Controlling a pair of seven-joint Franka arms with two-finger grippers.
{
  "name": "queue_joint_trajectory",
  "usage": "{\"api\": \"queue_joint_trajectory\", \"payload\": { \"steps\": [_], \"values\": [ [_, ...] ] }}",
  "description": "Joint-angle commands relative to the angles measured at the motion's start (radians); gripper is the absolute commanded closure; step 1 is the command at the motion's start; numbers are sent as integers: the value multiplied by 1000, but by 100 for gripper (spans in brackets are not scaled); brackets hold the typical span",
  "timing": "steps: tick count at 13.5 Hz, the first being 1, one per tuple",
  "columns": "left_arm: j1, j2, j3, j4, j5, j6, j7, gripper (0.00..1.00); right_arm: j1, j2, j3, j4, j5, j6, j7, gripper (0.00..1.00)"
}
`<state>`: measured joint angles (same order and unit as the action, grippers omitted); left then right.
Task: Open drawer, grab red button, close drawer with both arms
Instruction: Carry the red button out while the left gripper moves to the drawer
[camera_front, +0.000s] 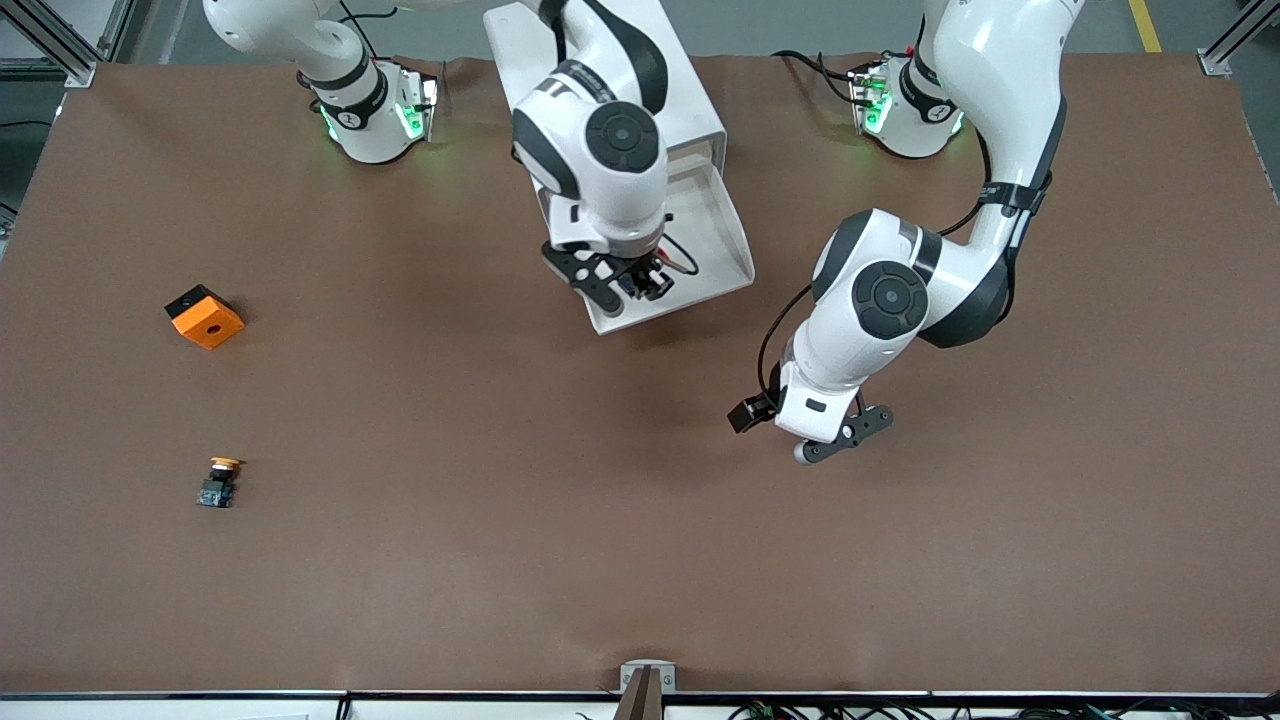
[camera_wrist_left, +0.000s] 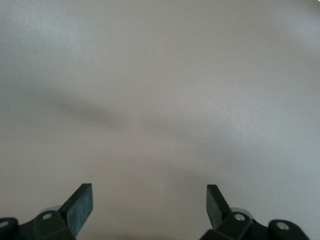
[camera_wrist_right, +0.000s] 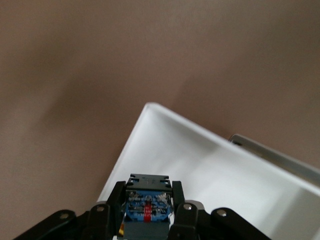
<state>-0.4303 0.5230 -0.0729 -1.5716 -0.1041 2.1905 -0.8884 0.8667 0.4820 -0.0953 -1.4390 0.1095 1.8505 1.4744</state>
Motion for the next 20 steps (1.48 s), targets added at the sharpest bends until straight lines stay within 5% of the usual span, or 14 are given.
{"api": "queue_joint_trajectory", "payload": {
  "steps": [1,7,12,20],
  "values": [
    [-10,-41,2,-39,47,-17,-18,0,-144,-28,9,109,42,-134,-258,100],
    [-102,-63,-5,-119,113,-17,-15,0,-466,-48,8,101,42,-159,-917,100],
    [-171,-63,-47,-131,112,-144,-18,0,-673,-10,6,-30,33,74,-1374,100],
    [-176,-47,-137,-127,67,-140,-86,0,-778,151,3,-138,-43,410,-1556,100]
  ]
}}
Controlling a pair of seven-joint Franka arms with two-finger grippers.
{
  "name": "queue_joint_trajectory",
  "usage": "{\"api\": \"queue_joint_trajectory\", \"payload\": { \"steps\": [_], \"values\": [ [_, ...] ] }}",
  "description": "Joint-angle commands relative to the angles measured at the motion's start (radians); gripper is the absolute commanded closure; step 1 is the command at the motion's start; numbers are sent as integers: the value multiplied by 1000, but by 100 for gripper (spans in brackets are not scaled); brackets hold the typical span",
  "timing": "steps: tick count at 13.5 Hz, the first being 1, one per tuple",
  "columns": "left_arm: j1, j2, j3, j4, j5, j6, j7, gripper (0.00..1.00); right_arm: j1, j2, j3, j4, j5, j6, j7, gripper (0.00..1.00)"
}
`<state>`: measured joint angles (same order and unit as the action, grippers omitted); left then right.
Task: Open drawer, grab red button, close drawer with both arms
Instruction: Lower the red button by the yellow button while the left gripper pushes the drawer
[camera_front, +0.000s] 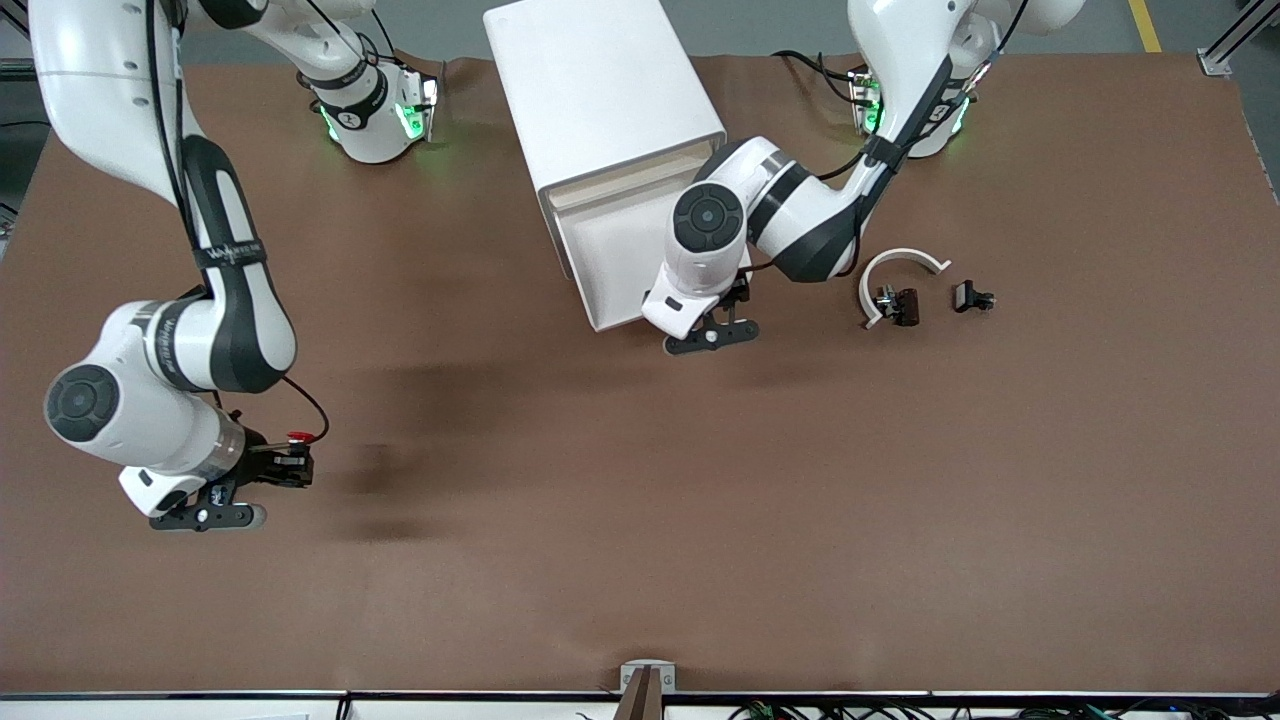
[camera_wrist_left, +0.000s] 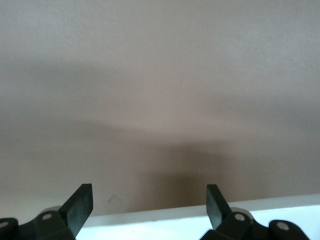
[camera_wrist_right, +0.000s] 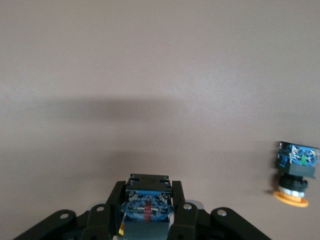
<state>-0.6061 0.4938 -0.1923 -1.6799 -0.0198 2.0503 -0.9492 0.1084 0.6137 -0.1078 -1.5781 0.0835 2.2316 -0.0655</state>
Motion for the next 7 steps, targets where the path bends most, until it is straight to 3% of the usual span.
{"api": "queue_joint_trajectory", "payload": {
  "steps": [1,7],
  "values": [
    [-12,-18,-18,-17,-19,1,-42,0,-33,35,17,1,-19,58,-16,100],
    [-58,-18,-39,-18,-64,5,-109,0,-90,87,17,10,-31,92,-22,100]
  ]
}}
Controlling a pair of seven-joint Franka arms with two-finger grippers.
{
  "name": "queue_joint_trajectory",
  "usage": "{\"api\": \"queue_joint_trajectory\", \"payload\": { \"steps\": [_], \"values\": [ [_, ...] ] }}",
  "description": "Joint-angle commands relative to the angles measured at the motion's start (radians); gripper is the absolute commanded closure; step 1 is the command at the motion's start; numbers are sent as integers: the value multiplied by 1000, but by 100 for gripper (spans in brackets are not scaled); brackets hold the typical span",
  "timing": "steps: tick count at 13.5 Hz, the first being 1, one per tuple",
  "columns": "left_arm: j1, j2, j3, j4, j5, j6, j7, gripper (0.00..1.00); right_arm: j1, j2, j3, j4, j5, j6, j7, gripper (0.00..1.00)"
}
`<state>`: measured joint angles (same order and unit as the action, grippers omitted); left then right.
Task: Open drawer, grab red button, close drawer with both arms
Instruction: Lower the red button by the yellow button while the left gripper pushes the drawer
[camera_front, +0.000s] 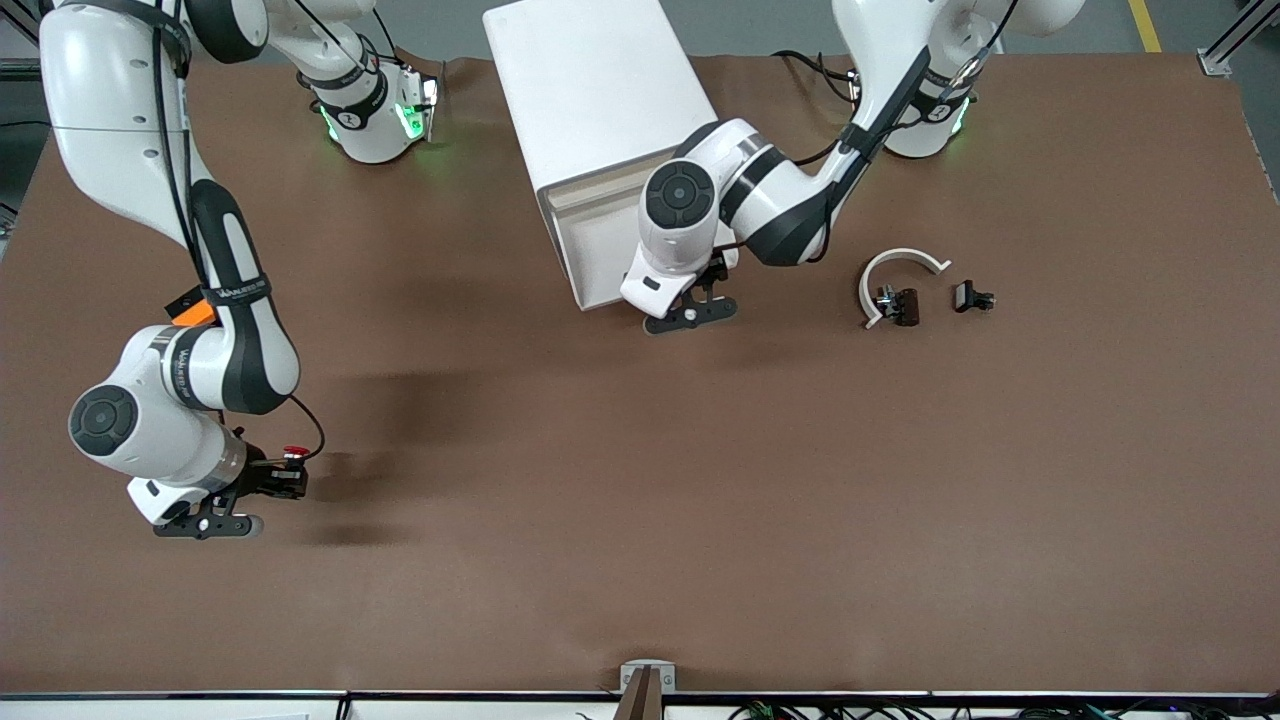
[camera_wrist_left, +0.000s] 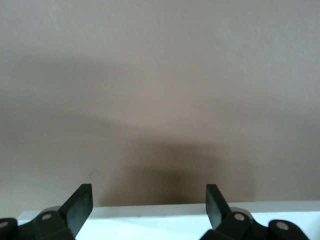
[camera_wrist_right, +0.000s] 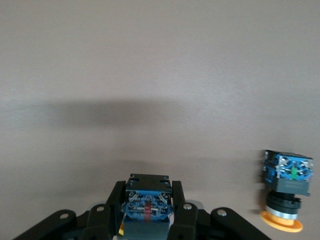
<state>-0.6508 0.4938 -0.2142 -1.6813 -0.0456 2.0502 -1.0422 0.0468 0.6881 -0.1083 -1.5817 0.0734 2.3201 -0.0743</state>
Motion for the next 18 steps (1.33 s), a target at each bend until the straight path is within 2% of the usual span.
{"api": "queue_joint_trajectory", "payload": {
  "steps": [1,9,12,14,18],
  "values": [
    [-13,-18,-26,-17,-58,16,-18,0,-30,22,18,15,-26,11,-19,100],
    [-35,2,-59,-21,-191,39,-27,0,-74,113,18,78,-27,31,-51,100],
    [-9,-18,-56,-11,-192,31,-39,0,-79,137,18,109,-27,31,-51,100],
    [43,-34,-59,1,-192,22,-26,0,-79,149,18,124,-27,31,-50,100],
    [83,-9,-51,17,-178,25,68,0,-79,168,18,150,-27,31,-50,100]
  ]
}}
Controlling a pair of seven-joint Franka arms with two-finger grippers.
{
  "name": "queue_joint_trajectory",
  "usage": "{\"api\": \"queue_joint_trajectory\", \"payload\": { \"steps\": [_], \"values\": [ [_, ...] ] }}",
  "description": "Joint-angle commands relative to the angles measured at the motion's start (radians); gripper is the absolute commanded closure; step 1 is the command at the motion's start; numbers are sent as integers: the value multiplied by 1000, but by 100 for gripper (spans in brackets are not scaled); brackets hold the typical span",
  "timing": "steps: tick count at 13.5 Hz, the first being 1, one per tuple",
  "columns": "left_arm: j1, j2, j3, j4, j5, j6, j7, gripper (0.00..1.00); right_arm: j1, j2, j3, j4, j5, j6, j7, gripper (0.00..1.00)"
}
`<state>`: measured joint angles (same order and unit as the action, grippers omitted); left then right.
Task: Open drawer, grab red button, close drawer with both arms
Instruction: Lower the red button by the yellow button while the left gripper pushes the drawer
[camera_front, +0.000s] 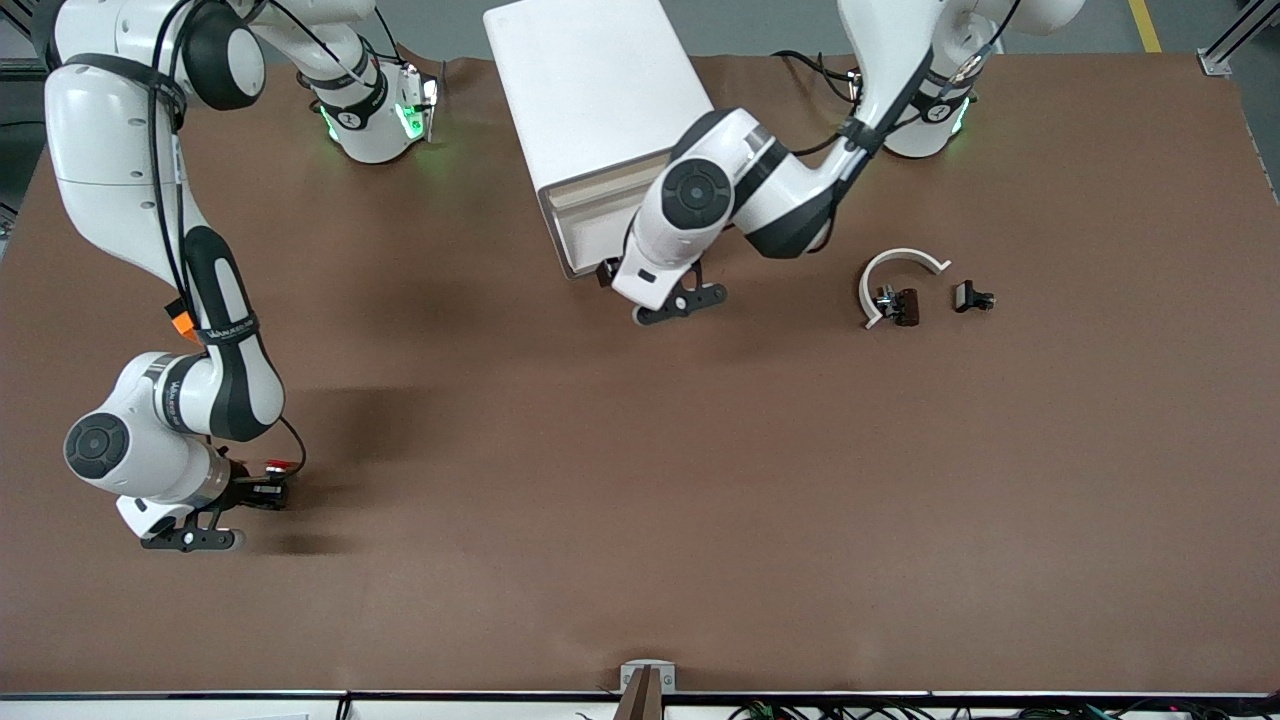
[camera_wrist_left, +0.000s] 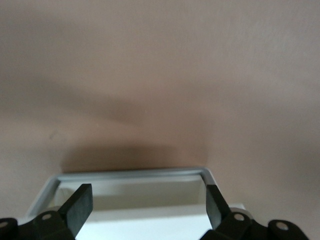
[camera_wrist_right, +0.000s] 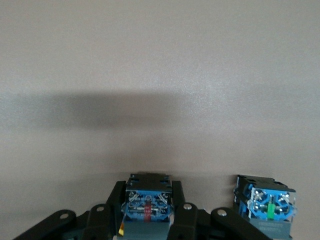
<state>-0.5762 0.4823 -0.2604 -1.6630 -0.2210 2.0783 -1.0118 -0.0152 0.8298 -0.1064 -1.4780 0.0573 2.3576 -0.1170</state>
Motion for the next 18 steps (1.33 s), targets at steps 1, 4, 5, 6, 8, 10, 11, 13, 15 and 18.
{"api": "queue_joint_trajectory", "payload": {
  "steps": [1,4,5,6,8,10,11,13,15,18],
  "values": [
    [4,12,-5,-6,0,8,39,0,-17,31,16,51,-11,-6,-6,100],
    [-17,29,-5,-8,31,11,19,0,-15,31,16,54,-13,-6,5,8],
    [-36,29,-5,-12,31,11,19,0,-17,31,16,56,-11,-6,-4,0],
    [-54,32,-5,-12,31,11,18,0,-17,29,14,58,-13,-6,-4,0],
    [-76,39,-7,-12,31,9,3,0,-15,17,14,61,-17,-17,-6,0],
    [-96,38,-11,-14,29,8,-25,0,-12,-9,14,67,-24,-61,-4,0],
    [-105,38,-14,-15,28,3,-31,0,-9,-15,13,68,-24,-114,-4,0],
    [-137,41,-14,-29,22,2,-47,0,-8,-92,16,65,-22,-200,-1,0],
    [-163,41,-14,-41,20,0,-63,0,-5,-171,16,59,-21,-323,8,0],
    [-178,41,-16,-49,17,-6,-79,0,-5,-290,14,51,-21,-475,14,0]
  ]
}}
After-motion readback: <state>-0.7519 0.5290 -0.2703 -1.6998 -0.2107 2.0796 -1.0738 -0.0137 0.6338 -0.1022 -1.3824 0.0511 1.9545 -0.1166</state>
